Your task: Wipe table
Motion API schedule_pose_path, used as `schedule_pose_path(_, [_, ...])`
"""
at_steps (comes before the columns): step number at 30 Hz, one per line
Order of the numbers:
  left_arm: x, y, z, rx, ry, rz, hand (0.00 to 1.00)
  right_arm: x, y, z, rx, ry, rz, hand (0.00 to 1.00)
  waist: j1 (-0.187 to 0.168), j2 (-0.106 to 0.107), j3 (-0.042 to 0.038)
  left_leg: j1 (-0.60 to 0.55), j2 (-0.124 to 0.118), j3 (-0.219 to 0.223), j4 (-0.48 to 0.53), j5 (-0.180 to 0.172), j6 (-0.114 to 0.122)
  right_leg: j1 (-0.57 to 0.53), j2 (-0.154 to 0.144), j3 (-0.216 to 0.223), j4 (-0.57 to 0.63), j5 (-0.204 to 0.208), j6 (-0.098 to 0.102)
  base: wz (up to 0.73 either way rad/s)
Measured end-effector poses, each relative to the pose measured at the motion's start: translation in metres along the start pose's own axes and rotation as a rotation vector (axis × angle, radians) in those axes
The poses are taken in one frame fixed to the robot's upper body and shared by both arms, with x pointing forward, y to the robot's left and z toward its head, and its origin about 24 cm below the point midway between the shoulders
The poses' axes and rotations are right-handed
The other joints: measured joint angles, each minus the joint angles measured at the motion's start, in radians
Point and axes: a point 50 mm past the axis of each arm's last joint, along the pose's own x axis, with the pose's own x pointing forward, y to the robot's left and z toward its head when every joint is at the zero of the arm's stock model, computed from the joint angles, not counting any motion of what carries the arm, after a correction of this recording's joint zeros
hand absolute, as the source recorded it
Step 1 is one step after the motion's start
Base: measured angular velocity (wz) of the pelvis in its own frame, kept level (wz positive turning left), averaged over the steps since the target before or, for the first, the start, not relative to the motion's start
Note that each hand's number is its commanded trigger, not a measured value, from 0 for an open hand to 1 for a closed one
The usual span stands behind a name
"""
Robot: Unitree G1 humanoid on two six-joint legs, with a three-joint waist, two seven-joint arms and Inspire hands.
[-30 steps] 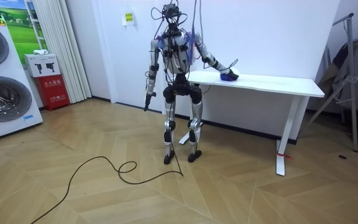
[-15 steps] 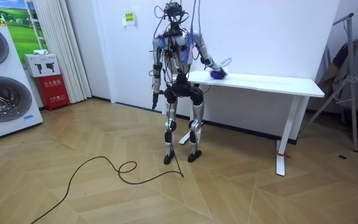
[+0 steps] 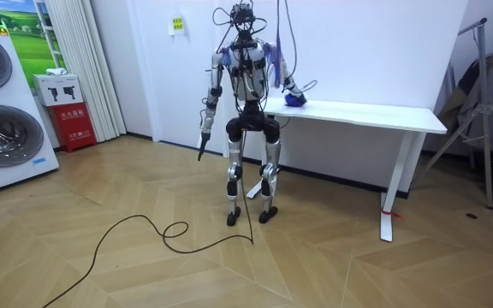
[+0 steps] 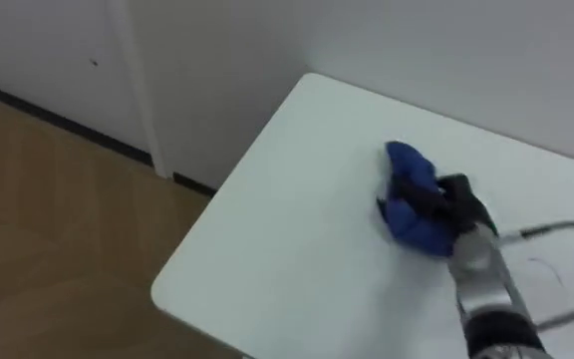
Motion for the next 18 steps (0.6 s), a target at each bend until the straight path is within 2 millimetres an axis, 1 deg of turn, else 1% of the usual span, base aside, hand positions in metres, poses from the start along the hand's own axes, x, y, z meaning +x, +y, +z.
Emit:
schedule_pose_path(1, [0.0, 0.004, 0.005, -0.004, -0.023, 0.01, 0.0, -0.003, -0.016, -0.026, 0.006, 0.073, -0.056, 1.0, -0.008, 0.002, -0.0012, 0.007, 0.001, 0.007, -0.005, -0.002, 0.003, 0.014, 0.002, 0.011, 0.005, 0.003, 0.002, -0.29])
schedule_pose_path(2, [0.0, 0.008, 0.007, -0.015, -0.038, 0.02, 0.0, -0.01, -0.031, -0.053, -0.003, 0.148, -0.107, 1.0, -0.015, 0.007, -0.0045, 0.03, 0.008, 0.027, -0.008, -0.007, 0.006, 0.024, 0.004, 0.027, 0.013, 0.003, 0.002, -0.31])
schedule_pose_path(3, [0.0, 0.01, 0.008, -0.021, -0.043, 0.026, 0.0, -0.013, -0.039, -0.064, -0.008, 0.176, -0.128, 1.0, -0.023, 0.009, -0.0058, 0.039, 0.012, 0.032, -0.009, -0.012, 0.006, 0.031, 0.007, 0.033, 0.013, 0.003, 0.002, -0.4])
schedule_pose_path(4, [0.001, 0.014, 0.01, -0.02, -0.048, 0.041, 0.0, -0.02, -0.052, -0.082, -0.02, 0.221, -0.162, 1.0, -0.035, 0.014, -0.009, 0.046, 0.015, 0.053, -0.006, -0.023, 0.005, 0.034, 0.014, 0.051, 0.014, 0.003, 0.002, -0.43])
schedule_pose_path(5, [0.001, 0.018, 0.012, -0.012, -0.052, 0.055, 0.0, -0.024, -0.059, -0.091, -0.023, 0.244, -0.183, 1.0, -0.053, 0.015, -0.0098, 0.05, 0.017, 0.062, -0.006, -0.025, 0.002, 0.033, 0.02, 0.067, 0.013, 0.005, 0.0, -0.43])
schedule_pose_path(6, [0.001, 0.019, 0.013, -0.012, -0.056, 0.059, 0.0, -0.025, -0.061, -0.095, -0.024, 0.253, -0.192, 1.0, -0.065, 0.015, -0.0098, 0.054, 0.016, 0.068, -0.007, -0.026, 0.001, 0.032, 0.023, 0.073, 0.013, 0.007, -0.001, -0.43])
schedule_pose_path(7, [0.0, 0.02, 0.018, -0.013, -0.067, 0.065, 0.0, -0.027, -0.063, -0.098, -0.011, 0.261, -0.21, 1.0, -0.076, 0.017, -0.0109, 0.064, 0.02, 0.087, -0.007, -0.028, -0.001, 0.033, 0.029, 0.083, 0.013, 0.01, -0.005, -0.41])
schedule_pose_path(8, [0.0, 0.018, 0.026, -0.016, -0.085, 0.063, 0.0, -0.028, -0.064, -0.1, -0.006, 0.267, -0.226, 1.0, -0.078, 0.019, -0.0107, 0.071, 0.026, 0.104, -0.008, -0.029, -0.004, 0.034, 0.034, 0.093, 0.012, 0.014, -0.01, -0.45])
schedule_pose_path(9, [0.0, 0.015, 0.03, -0.016, -0.095, 0.055, 0.0, -0.028, -0.063, -0.1, 0.001, 0.267, -0.231, 1.0, -0.078, 0.021, -0.0108, 0.074, 0.033, 0.111, -0.008, -0.03, -0.005, 0.034, 0.037, 0.097, 0.012, 0.017, -0.012, -0.38])
schedule_pose_path(10, [-0.001, 0.009, 0.037, -0.004, -0.114, 0.038, 0.0, -0.026, -0.06, -0.095, 0.001, 0.257, -0.234, 1.0, -0.076, 0.023, -0.0108, 0.078, 0.035, 0.123, -0.008, -0.03, -0.006, 0.032, 0.041, 0.109, 0.012, 0.021, -0.015, -0.37])
schedule_pose_path(11, [-0.002, 0.002, 0.045, 0.02, -0.132, 0.021, 0.0, -0.023, -0.053, -0.086, -0.007, 0.244, -0.234, 1.0, -0.068, 0.029, -0.0102, 0.084, 0.036, 0.138, -0.008, -0.03, -0.009, 0.03, 0.046, 0.122, 0.013, 0.025, -0.019, -0.38])
schedule_pose_path(12, [-0.003, -0.001, 0.047, 0.031, -0.137, 0.015, 0.0, -0.021, -0.049, -0.08, -0.006, 0.235, -0.233, 1.0, -0.062, 0.032, -0.0101, 0.084, 0.038, 0.149, -0.008, -0.03, -0.01, 0.026, 0.049, 0.133, 0.013, 0.028, -0.021, -0.52])
schedule_pose_path(13, [-0.004, -0.009, 0.052, 0.045, -0.138, 0.004, 0.0, -0.015, -0.038, -0.061, -0.017, 0.201, -0.216, 1.0, -0.045, 0.038, -0.0092, 0.082, 0.044, 0.17, -0.007, -0.029, -0.013, 0.013, 0.055, 0.15, 0.014, 0.037, -0.028, -0.52])
schedule_pose_path(14, [-0.004, -0.018, 0.053, 0.053, -0.129, -0.009, 0.0, -0.008, -0.023, -0.034, -0.018, 0.146, -0.183, 1.0, -0.041, 0.045, -0.0089, 0.071, 0.046, 0.186, -0.006, -0.027, -0.016, -0.004, 0.059, 0.161, 0.016, 0.045, -0.033, -0.5])
schedule_pose_path(15, [-0.005, -0.024, 0.054, 0.062, -0.125, -0.02, 0.0, -0.006, -0.012, -0.019, -0.028, 0.108, -0.158, 1.0, -0.038, 0.048, -0.0088, 0.065, 0.046, 0.191, -0.005, -0.026, -0.018, -0.014, 0.059, 0.161, 0.018, 0.048, -0.036, -0.31])
schedule_pose_path(16, [-0.007, -0.034, 0.057, 0.082, -0.119, -0.046, 0.0, -0.003, 0.01, 0.015, -0.071, 0.023, -0.105, 1.0, -0.029, 0.056, -0.0102, 0.038, 0.047, 0.196, 0.007, -0.025, -0.02, -0.045, 0.056, 0.156, 0.033, 0.052, -0.042, -0.26])
schedule_pose_path(17, [-0.009, -0.046, 0.061, 0.099, -0.116, -0.073, 0.0, -0.001, 0.029, 0.057, -0.103, -0.075, -0.058, 1.0, -0.013, 0.068, -0.0103, 0.003, 0.046, 0.203, 0.017, -0.02, -0.023, -0.084, 0.053, 0.153, 0.043, 0.057, -0.051, -0.19])
schedule_pose_path(18, [-0.01, -0.051, 0.064, 0.111, -0.12, -0.085, 0.0, -0.003, 0.039, 0.077, -0.111, -0.124, -0.027, 1.0, -0.007, 0.073, -0.0098, -0.017, 0.045, 0.203, 0.022, -0.016, -0.023, -0.104, 0.051, 0.151, 0.046, 0.06, -0.054, 0.0])
